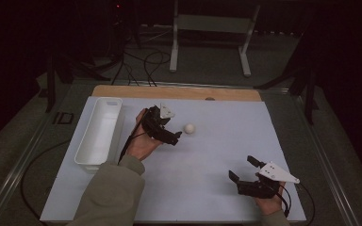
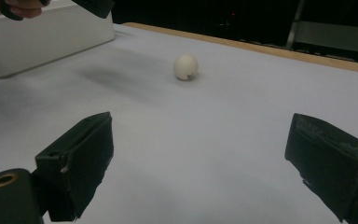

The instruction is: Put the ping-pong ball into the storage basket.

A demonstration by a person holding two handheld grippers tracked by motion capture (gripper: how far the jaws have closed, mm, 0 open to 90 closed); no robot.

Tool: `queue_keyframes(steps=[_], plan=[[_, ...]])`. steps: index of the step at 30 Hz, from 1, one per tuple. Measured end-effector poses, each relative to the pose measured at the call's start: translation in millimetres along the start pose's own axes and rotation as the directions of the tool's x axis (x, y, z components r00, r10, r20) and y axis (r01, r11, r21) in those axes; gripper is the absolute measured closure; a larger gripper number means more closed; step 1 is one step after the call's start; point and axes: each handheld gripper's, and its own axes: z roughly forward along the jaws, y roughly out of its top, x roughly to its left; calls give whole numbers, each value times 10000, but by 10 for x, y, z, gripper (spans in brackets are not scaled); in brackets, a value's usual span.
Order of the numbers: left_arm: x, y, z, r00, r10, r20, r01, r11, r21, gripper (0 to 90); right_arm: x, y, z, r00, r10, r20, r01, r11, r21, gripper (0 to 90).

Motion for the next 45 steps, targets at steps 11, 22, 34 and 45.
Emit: queue_keyframes(steps=[11,22,34,45], plan=[[-43,47,105,10000,22,67,-23,9999,105,0,-4,-2,1,10000,5,-21,-5,10000,11,72],[-80,91,230,9999,-20,147,18,9999,143,0,-11,-1,-3,10000,-2,-40,2,10000,-14,72],[-93,92,385,9996,-126,262,117,9993,345,0,-11,-1,-4,10000,14,-51,-14,10000,-1,72],[-109,110,476,9992,-167,371,153,9991,383,0,-11,1,-5,10000,13,-61,-13,10000,-10,72]])
